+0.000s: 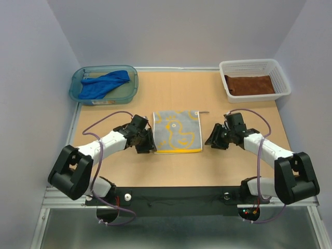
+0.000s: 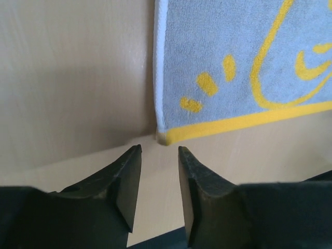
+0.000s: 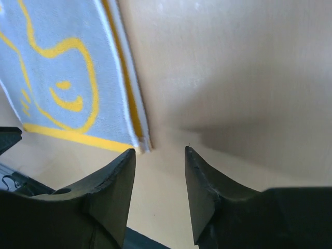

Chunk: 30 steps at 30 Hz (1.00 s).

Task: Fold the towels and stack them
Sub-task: Fold the towel

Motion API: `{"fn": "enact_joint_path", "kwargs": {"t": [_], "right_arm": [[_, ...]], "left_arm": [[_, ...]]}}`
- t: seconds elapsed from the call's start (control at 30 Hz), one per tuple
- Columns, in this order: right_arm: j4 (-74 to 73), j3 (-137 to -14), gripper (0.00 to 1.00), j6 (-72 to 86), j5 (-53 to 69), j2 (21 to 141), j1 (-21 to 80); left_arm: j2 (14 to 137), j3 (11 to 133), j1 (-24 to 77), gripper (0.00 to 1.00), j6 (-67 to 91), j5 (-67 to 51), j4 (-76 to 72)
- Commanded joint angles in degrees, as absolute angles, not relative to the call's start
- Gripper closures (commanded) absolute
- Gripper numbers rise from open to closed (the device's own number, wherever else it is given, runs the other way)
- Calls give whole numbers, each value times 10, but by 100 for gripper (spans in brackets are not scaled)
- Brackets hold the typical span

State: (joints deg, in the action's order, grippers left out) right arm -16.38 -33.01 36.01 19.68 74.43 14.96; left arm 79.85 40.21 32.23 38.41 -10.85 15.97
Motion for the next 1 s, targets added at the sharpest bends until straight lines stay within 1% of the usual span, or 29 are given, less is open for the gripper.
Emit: {"fn": "enact_joint_path", "kwargs": {"t": [0.0, 0.03, 0.07, 0.17, 0.27, 0.33, 0.4, 0.43, 0.57, 0.6, 0.63, 0.7, 0.83, 0.97], "right_arm": [[-196, -400, 51, 325, 160, 718, 149], [-196, -409, 51, 318, 164, 720, 149], [-196, -430, 51, 316, 174, 722, 149], [-193, -478, 52, 301, 187, 749, 149], [-164, -518, 54, 291, 205, 794, 149], [-125, -561, 55, 294, 227, 825, 149], [-73, -594, 57, 300, 236, 871, 150], [-59, -605, 61, 308, 233, 887, 150], [15, -657, 65, 335, 244, 971, 150], [41, -664, 66, 340, 253, 1000, 150], [54, -677, 66, 349, 255, 1012, 150], [86, -685, 67, 354, 254, 1037, 150], [126, -684, 68, 365, 258, 1103, 149], [198, -622, 69, 384, 240, 1131, 145]], "left_arm": [[739, 424, 321, 44, 374, -91, 214], [735, 431, 322, 43, 373, -90, 220], [732, 448, 321, 39, 369, -85, 226], [736, 496, 321, 38, 362, -71, 242], [760, 546, 317, 41, 354, -48, 214], [804, 575, 306, 43, 345, -43, 181], [862, 624, 294, 47, 341, -55, 165], [882, 641, 291, 52, 335, -61, 146], [986, 724, 286, 62, 321, -72, 122], [1022, 756, 283, 70, 311, -70, 125], [1037, 765, 277, 75, 308, -69, 124], [1069, 780, 267, 77, 302, -68, 119], [1096, 766, 235, 82, 301, -78, 83], [1122, 733, 216, 82, 298, -94, 55]]}}
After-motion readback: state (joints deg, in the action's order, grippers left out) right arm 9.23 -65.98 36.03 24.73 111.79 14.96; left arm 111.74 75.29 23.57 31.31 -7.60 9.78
